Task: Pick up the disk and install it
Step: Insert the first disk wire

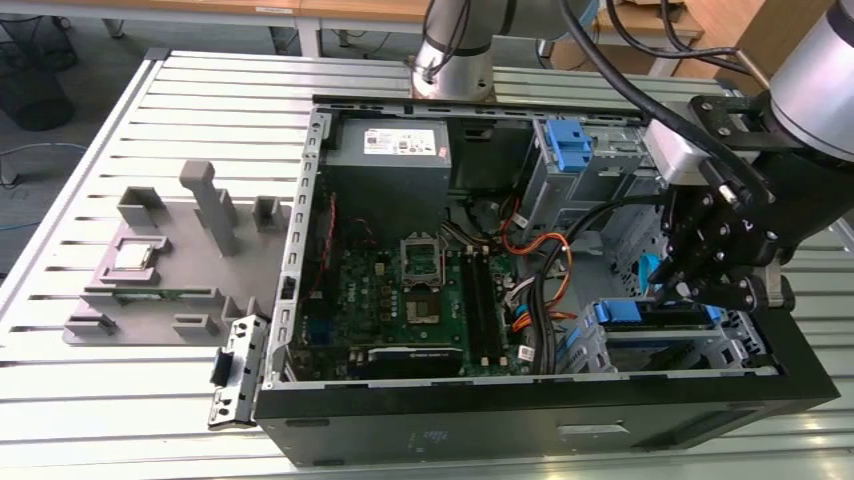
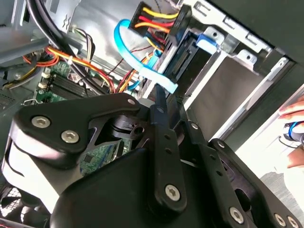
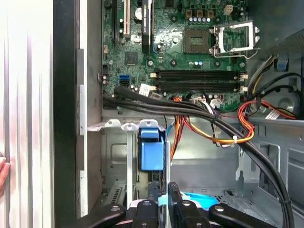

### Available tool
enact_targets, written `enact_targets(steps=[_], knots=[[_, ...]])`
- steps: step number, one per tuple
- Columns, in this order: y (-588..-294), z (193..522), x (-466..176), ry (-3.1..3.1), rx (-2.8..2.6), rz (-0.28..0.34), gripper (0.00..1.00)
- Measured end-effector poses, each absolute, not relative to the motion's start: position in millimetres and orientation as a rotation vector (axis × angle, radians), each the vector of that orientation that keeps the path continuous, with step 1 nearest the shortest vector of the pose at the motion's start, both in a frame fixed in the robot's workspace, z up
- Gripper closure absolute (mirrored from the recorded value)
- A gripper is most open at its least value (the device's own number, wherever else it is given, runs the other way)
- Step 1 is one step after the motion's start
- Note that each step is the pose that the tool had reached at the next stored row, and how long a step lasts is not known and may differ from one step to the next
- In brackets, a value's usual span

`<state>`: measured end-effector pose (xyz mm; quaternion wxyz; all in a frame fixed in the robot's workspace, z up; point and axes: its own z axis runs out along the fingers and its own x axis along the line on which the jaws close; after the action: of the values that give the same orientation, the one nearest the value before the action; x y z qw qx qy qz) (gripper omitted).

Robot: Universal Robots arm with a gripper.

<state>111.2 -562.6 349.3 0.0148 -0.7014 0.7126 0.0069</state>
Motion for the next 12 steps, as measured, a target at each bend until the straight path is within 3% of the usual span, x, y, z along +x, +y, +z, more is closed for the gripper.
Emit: enact_targets(steps=[12], knots=[[-560.8,348.5,120.7,2.295,-2.101,0.019,0.76]])
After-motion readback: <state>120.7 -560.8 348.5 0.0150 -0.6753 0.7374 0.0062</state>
